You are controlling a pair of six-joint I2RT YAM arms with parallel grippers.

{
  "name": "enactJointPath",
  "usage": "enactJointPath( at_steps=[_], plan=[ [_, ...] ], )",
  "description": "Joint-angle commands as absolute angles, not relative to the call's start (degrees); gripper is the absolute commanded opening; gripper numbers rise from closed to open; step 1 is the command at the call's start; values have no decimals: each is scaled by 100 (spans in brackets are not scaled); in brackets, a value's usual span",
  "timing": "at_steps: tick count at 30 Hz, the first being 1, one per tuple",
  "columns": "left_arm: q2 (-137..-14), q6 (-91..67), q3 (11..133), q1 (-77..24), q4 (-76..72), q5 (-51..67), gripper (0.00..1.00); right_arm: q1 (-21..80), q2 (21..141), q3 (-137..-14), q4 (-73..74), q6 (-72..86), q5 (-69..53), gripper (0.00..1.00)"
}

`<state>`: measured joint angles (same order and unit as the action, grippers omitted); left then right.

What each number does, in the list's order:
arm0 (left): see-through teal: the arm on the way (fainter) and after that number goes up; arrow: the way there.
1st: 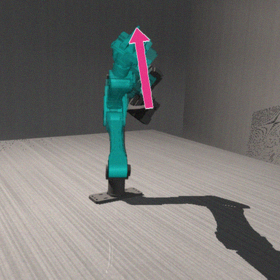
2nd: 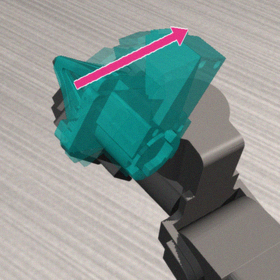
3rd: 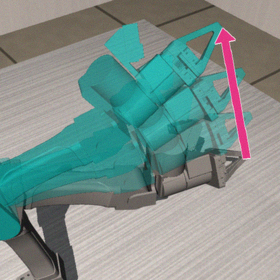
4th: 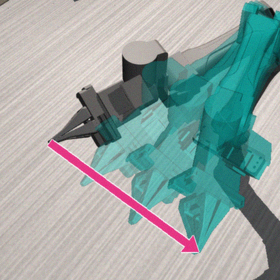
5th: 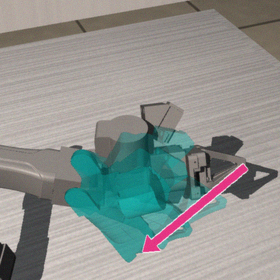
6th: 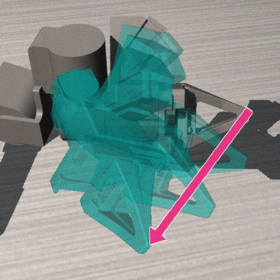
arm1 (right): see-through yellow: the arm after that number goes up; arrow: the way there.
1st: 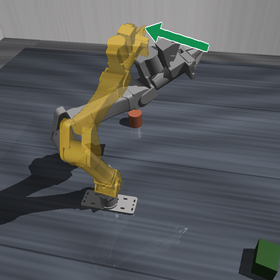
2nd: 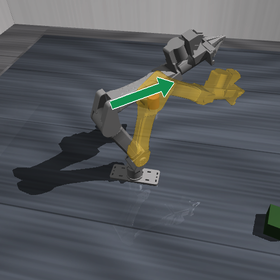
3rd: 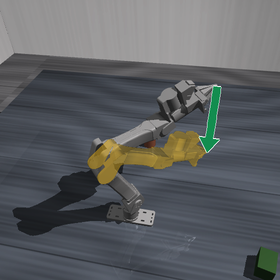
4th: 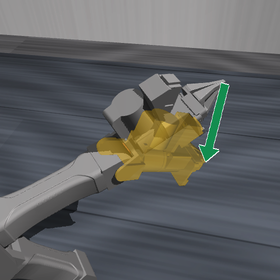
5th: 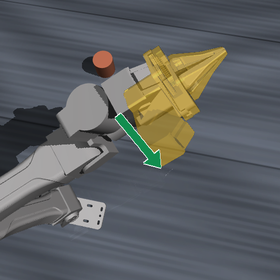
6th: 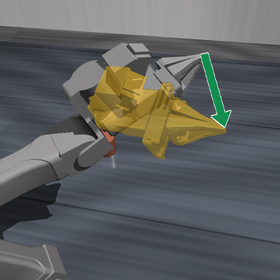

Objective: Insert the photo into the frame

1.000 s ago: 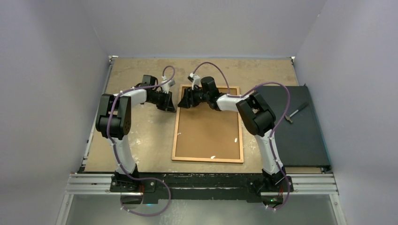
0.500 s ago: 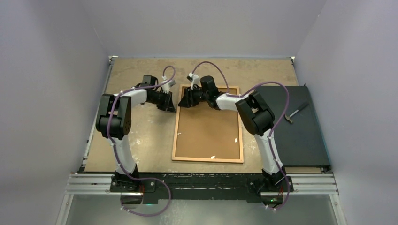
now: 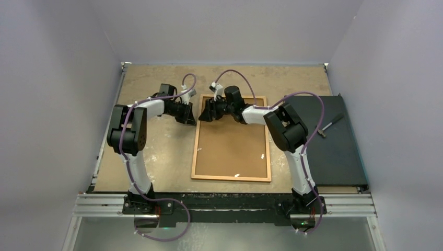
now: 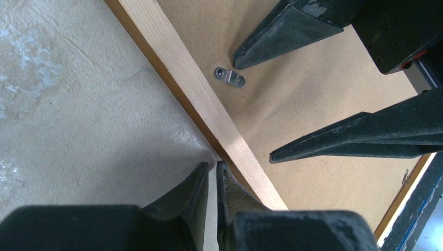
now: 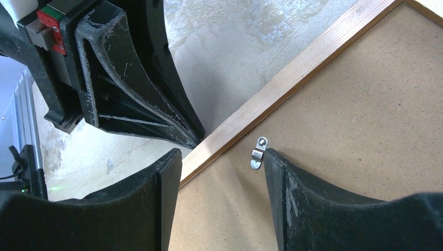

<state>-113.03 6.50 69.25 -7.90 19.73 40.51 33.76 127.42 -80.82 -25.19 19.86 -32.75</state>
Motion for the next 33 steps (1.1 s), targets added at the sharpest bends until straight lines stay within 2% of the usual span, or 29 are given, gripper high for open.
enactJointPath(
  at_steps=[1,33],
  plan=[
    [-11328,597,6972,-818,1812,4089,9,3340,12669,-7932,-2315,1958,-3160,61],
    [-11377,571,6987,-871,1739,4105,7,3672,12662,-7619,-2833,2472,-3521,56]
  ],
)
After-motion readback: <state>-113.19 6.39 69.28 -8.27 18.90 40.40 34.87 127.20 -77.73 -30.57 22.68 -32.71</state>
